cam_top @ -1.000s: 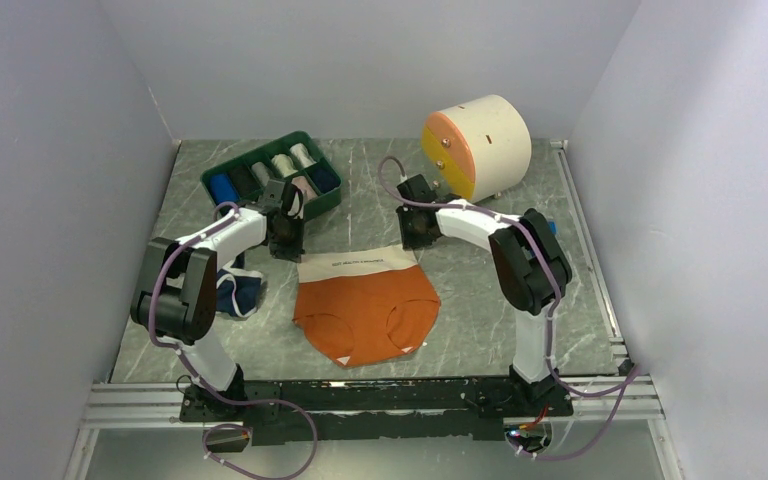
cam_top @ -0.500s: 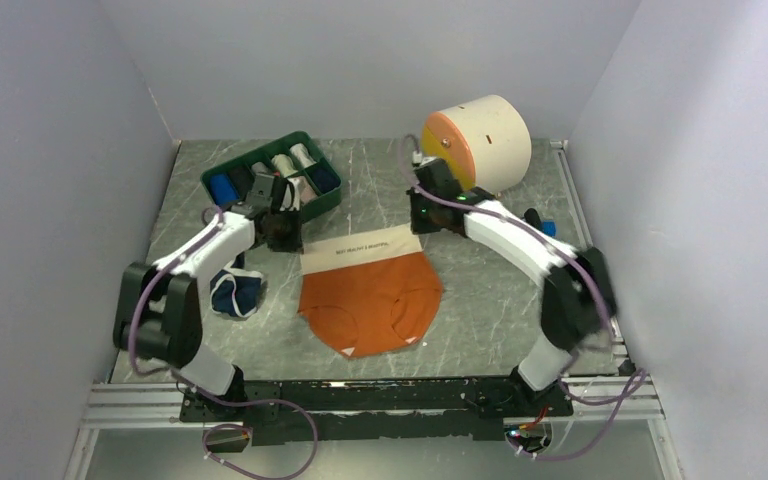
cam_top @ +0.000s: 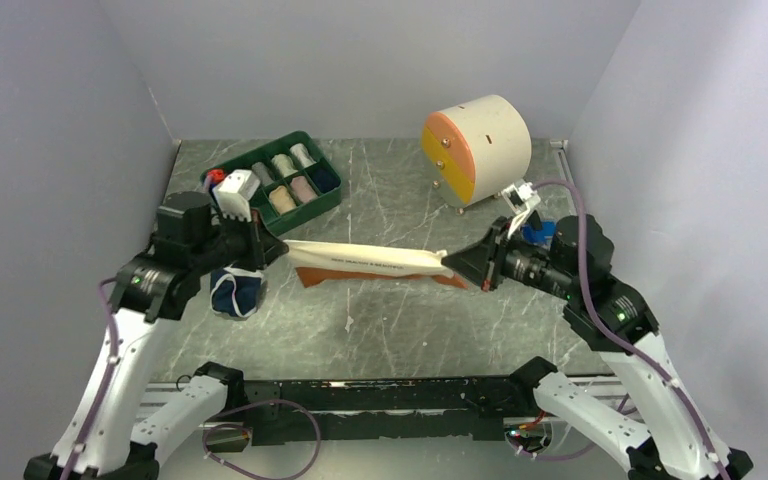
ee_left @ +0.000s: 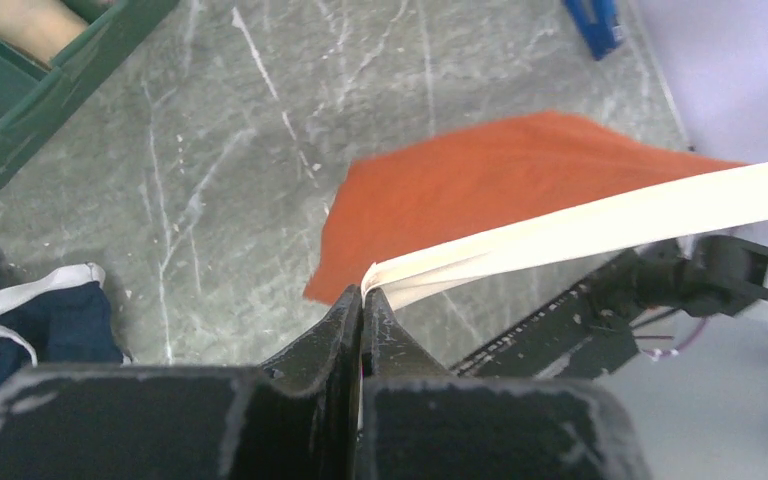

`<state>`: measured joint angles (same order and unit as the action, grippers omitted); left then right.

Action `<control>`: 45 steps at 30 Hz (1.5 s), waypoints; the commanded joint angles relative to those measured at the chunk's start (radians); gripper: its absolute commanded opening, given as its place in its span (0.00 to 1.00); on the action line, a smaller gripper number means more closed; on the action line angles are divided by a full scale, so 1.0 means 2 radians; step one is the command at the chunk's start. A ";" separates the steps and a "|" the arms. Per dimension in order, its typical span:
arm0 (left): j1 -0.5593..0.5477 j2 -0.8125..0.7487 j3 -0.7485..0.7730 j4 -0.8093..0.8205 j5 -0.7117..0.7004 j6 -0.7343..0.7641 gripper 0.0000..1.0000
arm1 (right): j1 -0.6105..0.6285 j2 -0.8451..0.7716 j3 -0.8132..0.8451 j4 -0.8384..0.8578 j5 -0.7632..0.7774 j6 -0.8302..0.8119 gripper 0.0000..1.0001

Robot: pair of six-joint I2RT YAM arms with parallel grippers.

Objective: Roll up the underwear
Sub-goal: Flatten out the underwear at the center of the board.

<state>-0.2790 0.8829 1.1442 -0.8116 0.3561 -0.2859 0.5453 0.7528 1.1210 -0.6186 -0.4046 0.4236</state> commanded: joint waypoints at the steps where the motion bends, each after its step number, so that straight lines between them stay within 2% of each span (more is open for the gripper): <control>1: 0.000 -0.026 0.068 -0.083 0.029 -0.008 0.05 | 0.001 -0.025 0.022 -0.057 -0.065 0.020 0.00; 4: 0.000 -0.012 0.097 -0.100 0.038 -0.008 0.05 | 0.001 -0.021 0.023 -0.068 -0.027 0.036 0.00; 8: 0.001 0.030 0.077 -0.082 0.021 -0.006 0.05 | 0.000 0.023 -0.014 -0.047 0.023 0.031 0.00; 13: 0.000 0.114 0.004 0.007 0.008 0.006 0.05 | 0.000 0.131 -0.058 0.022 0.172 0.029 0.00; 17: 0.001 0.199 -0.036 0.112 -0.027 0.010 0.05 | -0.001 0.242 -0.066 0.104 0.238 0.007 0.00; 23: 0.000 0.337 -0.020 0.200 -0.049 0.021 0.05 | -0.004 0.388 -0.039 0.193 0.287 -0.034 0.00; 29: 0.000 0.430 0.017 0.225 -0.059 0.024 0.05 | -0.007 0.477 0.012 0.196 0.326 -0.053 0.00; 33: 0.001 0.458 0.037 0.217 -0.088 0.025 0.05 | -0.007 0.506 0.040 0.194 0.345 -0.066 0.00; 35: 0.001 0.464 0.043 0.211 -0.104 0.027 0.05 | -0.008 0.523 0.058 0.179 0.361 -0.068 0.07; 36: 0.000 0.465 0.046 0.208 -0.113 0.029 0.08 | -0.008 0.532 0.069 0.169 0.368 -0.069 0.12; 39: 0.000 0.466 0.055 0.195 -0.130 0.029 0.31 | -0.008 0.548 0.101 0.133 0.382 -0.068 0.22; 42: 0.000 0.452 0.058 0.185 -0.132 0.028 0.48 | -0.008 0.534 0.113 0.117 0.370 -0.073 0.42; 45: 0.000 0.421 0.047 0.178 -0.121 0.030 0.57 | -0.008 0.506 0.113 0.105 0.322 -0.079 0.44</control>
<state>-0.2783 1.8114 1.2282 -0.4313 0.1219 -0.2489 0.5327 1.8446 1.3079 -0.3519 0.3042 0.2874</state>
